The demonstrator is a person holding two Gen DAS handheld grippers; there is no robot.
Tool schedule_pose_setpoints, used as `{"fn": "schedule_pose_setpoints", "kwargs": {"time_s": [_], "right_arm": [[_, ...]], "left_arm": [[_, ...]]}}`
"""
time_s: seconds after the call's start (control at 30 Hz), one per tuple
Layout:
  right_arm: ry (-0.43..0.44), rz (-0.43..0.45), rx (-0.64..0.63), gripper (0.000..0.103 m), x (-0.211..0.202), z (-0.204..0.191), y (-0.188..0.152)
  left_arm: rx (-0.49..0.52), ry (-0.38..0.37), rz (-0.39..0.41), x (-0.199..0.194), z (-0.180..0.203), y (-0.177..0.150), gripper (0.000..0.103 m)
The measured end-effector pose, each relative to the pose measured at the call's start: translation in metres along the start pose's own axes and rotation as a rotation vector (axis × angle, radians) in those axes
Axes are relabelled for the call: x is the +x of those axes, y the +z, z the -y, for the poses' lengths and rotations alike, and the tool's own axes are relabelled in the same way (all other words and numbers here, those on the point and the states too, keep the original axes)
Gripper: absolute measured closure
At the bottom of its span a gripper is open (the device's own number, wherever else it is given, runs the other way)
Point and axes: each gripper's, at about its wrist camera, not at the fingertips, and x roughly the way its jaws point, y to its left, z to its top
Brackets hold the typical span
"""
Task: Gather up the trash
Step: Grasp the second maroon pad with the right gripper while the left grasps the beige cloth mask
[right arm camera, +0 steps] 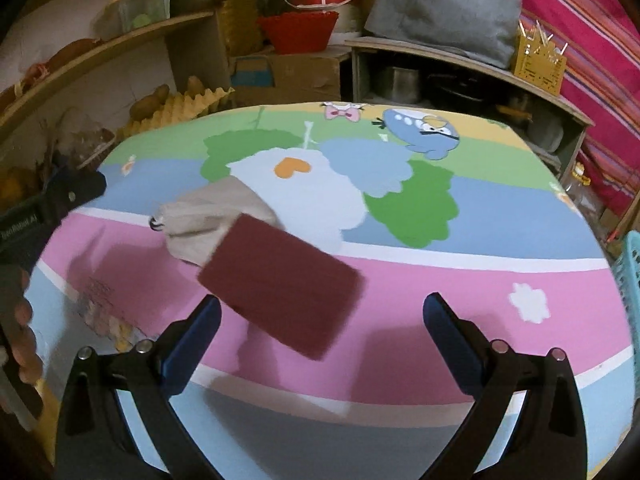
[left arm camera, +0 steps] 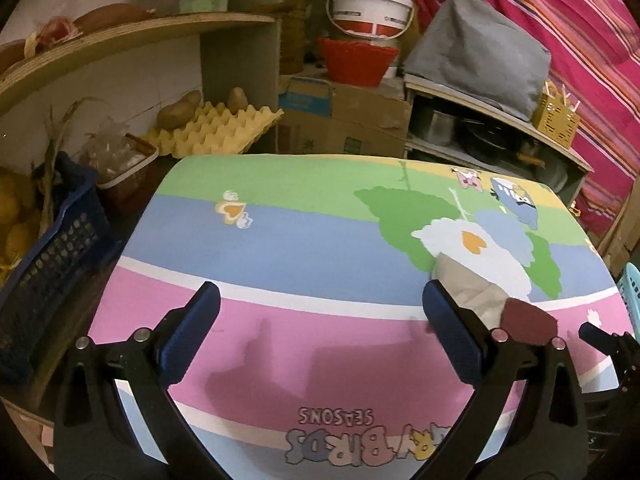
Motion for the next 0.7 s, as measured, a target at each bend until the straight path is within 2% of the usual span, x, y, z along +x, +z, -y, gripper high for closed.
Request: {"fn": "schedule_pose_setpoints", "kwargs": {"time_s": [0.1,0.3,0.43,0.57,0.7], "right_arm": [[0.006,-0.008,0.036,0.004,0.006,-0.009,0.006],[-0.04,-0.015,0.12,0.004,0.019,-0.017,0.012],[-0.108,-0.05,0.116,0.004,0.032,-0.02,0.01],[-0.117,-0.056,0.109,0.005,0.034,-0.021,0.01],[-0.09,-0.053,0.113,0.007,0.032,-0.017,0.009]], "left_arm": [[-0.005,0.012,-0.003,0.002,-0.003,0.0,0.005],[0.013,0.017,-0.001,0.001,-0.003,-0.001,0.005],[0.022,0.028,-0.001,0.0,-0.005,-0.001,0.005],[0.006,0.027,-0.006,0.0,-0.01,-0.002,0.005],[0.004,0.029,-0.018,0.003,-0.009,-0.001,0.005]]}}
